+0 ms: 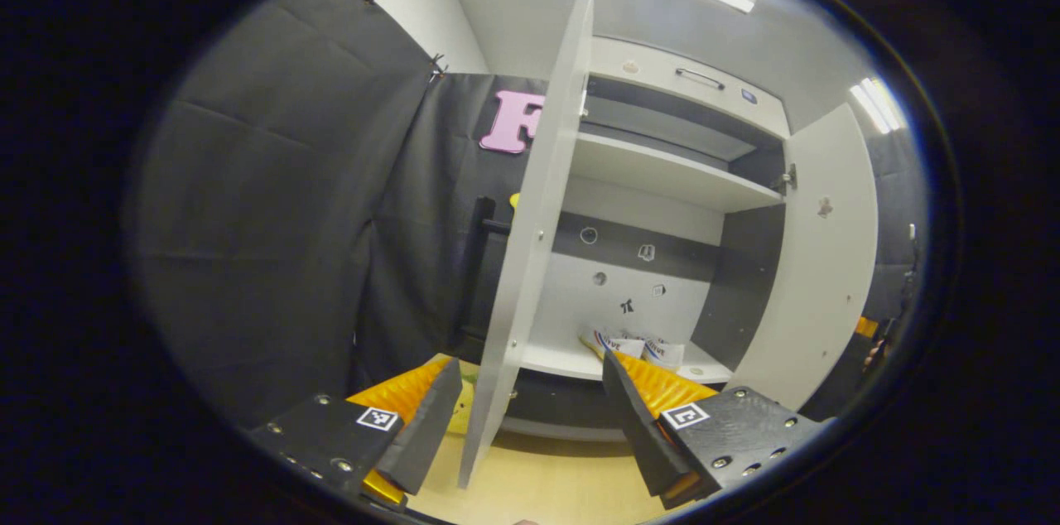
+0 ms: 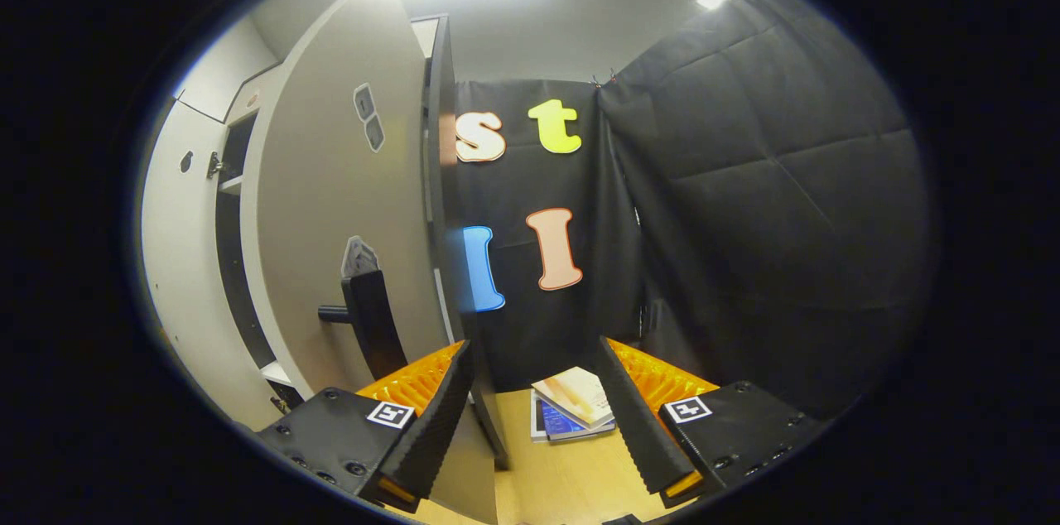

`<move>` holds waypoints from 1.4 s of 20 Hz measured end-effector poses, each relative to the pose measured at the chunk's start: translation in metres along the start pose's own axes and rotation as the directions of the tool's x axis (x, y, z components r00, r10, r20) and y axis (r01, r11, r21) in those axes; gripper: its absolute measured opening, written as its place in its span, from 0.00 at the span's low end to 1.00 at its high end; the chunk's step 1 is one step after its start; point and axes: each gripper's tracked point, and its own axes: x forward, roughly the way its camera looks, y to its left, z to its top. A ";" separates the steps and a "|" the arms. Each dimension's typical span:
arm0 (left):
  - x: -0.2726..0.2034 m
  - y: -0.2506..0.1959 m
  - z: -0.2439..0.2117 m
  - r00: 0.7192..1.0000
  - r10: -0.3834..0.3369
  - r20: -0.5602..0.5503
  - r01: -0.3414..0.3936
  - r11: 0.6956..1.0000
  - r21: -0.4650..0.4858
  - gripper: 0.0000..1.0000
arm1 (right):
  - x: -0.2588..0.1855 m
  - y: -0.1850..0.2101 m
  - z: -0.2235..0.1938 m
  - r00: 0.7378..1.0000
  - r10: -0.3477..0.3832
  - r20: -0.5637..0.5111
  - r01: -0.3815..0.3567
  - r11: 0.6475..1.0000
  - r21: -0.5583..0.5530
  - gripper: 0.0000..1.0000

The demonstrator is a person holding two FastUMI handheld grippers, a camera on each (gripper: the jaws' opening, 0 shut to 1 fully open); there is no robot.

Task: Grab one shoe with the right hand and put it into the shoe cabinet, grab the other shoe with the left hand and put it into the shoe cabinet; then close the right door with the right hand and the left door with the left hand.

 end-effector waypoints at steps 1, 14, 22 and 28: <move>0.000 0.008 0.001 1.000 0.016 0.003 -0.016 1.000 0.015 0.98 | -0.001 0.004 -0.001 1.000 0.006 -0.001 -0.006 1.000 0.001 0.94; -0.011 0.033 -0.006 0.998 0.065 -0.026 -0.064 0.997 0.044 0.98 | 0.007 0.090 -0.013 0.985 0.172 0.000 -0.172 0.984 0.051 0.94; -0.029 0.056 0.002 0.992 0.127 -0.011 -0.126 0.988 0.085 0.98 | 0.011 0.161 -0.048 0.943 0.323 -0.082 -0.321 0.947 0.031 0.98; -0.034 0.097 0.011 0.985 0.170 -0.007 -0.168 0.979 0.112 0.98 | 0.012 0.154 -0.047 0.959 0.274 -0.073 -0.273 0.962 0.030 0.98</move>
